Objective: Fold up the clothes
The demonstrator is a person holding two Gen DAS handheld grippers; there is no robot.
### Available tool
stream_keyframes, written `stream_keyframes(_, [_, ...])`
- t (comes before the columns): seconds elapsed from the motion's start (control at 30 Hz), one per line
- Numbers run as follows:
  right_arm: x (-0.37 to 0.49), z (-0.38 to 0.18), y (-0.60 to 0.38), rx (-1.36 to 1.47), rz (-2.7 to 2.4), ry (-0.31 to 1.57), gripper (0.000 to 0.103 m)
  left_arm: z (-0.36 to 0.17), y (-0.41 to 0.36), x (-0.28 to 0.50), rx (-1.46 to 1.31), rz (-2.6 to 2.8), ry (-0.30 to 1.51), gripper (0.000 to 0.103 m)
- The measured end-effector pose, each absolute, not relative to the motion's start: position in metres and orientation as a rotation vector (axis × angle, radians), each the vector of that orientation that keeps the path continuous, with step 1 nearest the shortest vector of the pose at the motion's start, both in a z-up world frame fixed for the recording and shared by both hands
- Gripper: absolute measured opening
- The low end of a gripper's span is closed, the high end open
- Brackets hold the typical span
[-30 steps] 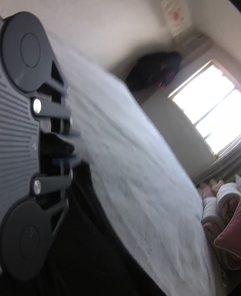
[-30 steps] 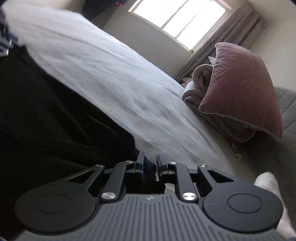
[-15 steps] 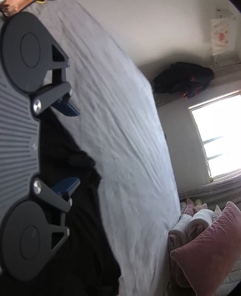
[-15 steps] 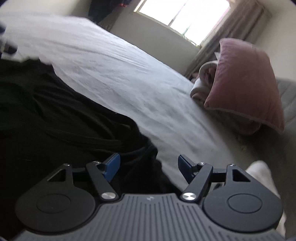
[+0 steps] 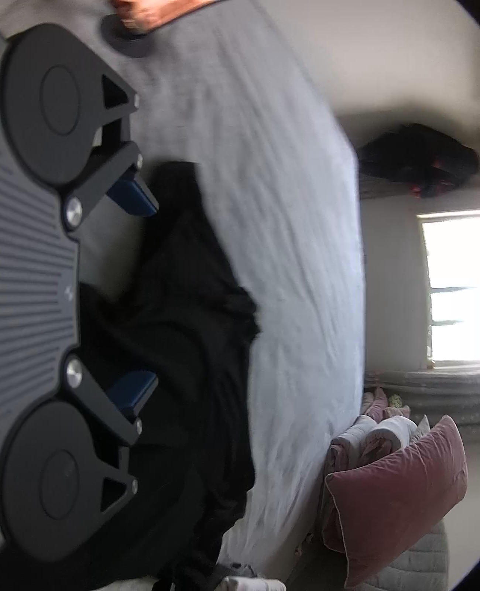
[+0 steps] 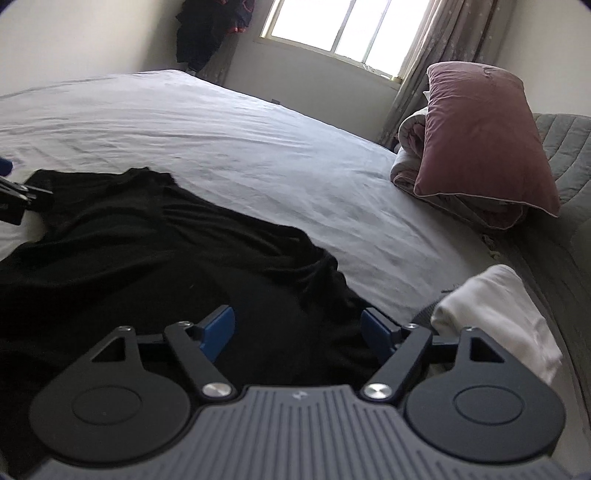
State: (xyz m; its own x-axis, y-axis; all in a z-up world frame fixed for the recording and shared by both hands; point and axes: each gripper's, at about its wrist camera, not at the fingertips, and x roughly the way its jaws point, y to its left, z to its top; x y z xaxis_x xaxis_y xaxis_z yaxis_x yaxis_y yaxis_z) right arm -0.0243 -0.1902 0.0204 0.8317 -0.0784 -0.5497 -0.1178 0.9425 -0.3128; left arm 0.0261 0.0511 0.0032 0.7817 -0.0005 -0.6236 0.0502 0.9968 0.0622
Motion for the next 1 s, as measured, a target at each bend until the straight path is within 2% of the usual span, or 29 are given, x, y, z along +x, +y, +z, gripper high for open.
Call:
stream_keyframes(0.33, [-0.097, 0.024, -0.196, -0.256, 0.115, 0.570, 0.081, -0.010, 0.079, -0.015, -0.086, -0.111, 0.801, 0.092])
stream_keyframes(0.4, [-0.110, 0.019, -0.201, -0.195, 0.161, 0.567, 0.081, -0.013, 0.087, -0.017, -0.147, -0.140, 0.829, 0.088])
stream_keyframes(0.47, [-0.109, 0.011, -0.202, -0.142, 0.223, 0.653, 0.081, -0.015, 0.095, -0.015, -0.230, -0.178, 0.860, 0.087])
stream_keyframes(0.57, [-0.104, 0.008, -0.200, -0.101, 0.285, 0.684, 0.078, -0.027, 0.105, -0.010, -0.349, -0.189, 0.925, 0.074])
stream_keyframes(0.6, [-0.101, 0.007, -0.201, -0.081, 0.293, 0.691, 0.075, -0.030, 0.107, -0.008, -0.379, -0.184, 0.940, 0.068])
stream_keyframes(0.67, [-0.096, 0.005, -0.203, -0.032, 0.318, 0.719, 0.051, -0.034, 0.110, -0.007, -0.418, -0.172, 0.944, 0.061])
stream_keyframes(0.73, [-0.090, 0.002, -0.205, 0.027, 0.355, 0.765, 0.035, -0.034, 0.107, -0.005, -0.443, -0.193, 0.945, 0.052])
stream_keyframes(0.8, [-0.086, 0.000, -0.206, 0.067, 0.379, 0.798, 0.032, -0.033, 0.103, -0.005, -0.456, -0.218, 0.939, 0.043])
stream_keyframes(0.83, [-0.086, 0.000, -0.204, 0.064, 0.383, 0.798, 0.020, -0.031, 0.101, -0.006, -0.457, -0.232, 0.933, 0.038])
stream_keyframes(0.87, [-0.086, 0.001, -0.203, 0.059, 0.386, 0.797, 0.010, -0.029, 0.098, -0.006, -0.458, -0.246, 0.927, 0.028])
stream_keyframes(0.9, [-0.088, 0.004, -0.202, 0.062, 0.384, 0.789, 0.010, -0.028, 0.096, -0.007, -0.460, -0.260, 0.920, 0.018])
stream_keyframes(0.97, [-0.092, 0.011, -0.202, 0.071, 0.379, 0.770, 0.009, -0.024, 0.091, -0.008, -0.462, -0.288, 0.908, 0.006])
stream_keyframes(1.0, [-0.093, 0.015, -0.203, 0.077, 0.379, 0.757, 0.008, -0.023, 0.088, -0.008, -0.463, -0.302, 0.902, 0.005])
